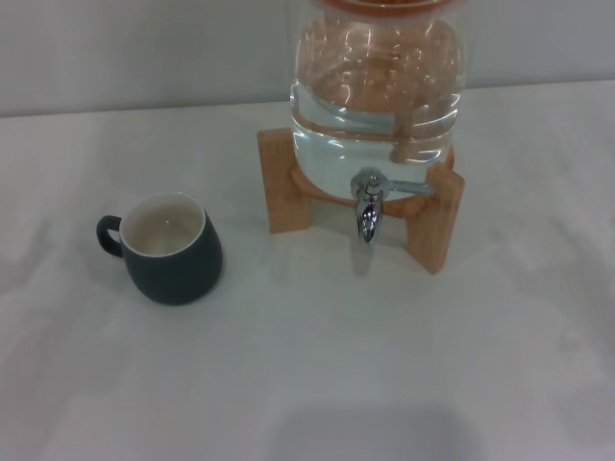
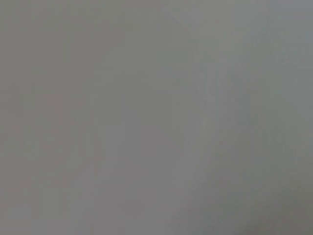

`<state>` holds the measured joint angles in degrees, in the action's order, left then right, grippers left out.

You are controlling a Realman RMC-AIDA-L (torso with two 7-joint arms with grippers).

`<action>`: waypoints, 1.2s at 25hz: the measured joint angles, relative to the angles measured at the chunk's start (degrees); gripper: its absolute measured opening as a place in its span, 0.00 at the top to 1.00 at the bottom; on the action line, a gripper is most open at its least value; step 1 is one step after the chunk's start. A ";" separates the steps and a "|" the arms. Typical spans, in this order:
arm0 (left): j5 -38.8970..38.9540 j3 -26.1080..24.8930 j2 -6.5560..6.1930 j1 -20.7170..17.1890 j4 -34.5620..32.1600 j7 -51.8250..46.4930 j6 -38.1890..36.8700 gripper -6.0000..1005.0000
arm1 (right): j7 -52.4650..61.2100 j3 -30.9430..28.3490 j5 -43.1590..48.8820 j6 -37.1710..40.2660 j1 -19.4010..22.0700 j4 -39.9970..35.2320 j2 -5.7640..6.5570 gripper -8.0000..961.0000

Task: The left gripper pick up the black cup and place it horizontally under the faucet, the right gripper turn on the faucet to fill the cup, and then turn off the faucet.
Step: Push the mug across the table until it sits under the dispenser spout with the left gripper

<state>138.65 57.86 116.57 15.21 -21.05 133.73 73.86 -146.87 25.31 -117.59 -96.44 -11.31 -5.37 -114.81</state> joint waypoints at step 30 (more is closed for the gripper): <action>-31.00 -0.65 -0.76 -0.71 -5.40 -11.95 -11.92 0.13 | 3.35 -0.87 -0.77 2.17 -0.01 -4.51 -0.07 0.20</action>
<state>107.65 57.21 115.80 14.50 -26.45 121.78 61.94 -143.52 24.44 -118.35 -94.28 -11.32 -9.88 -114.88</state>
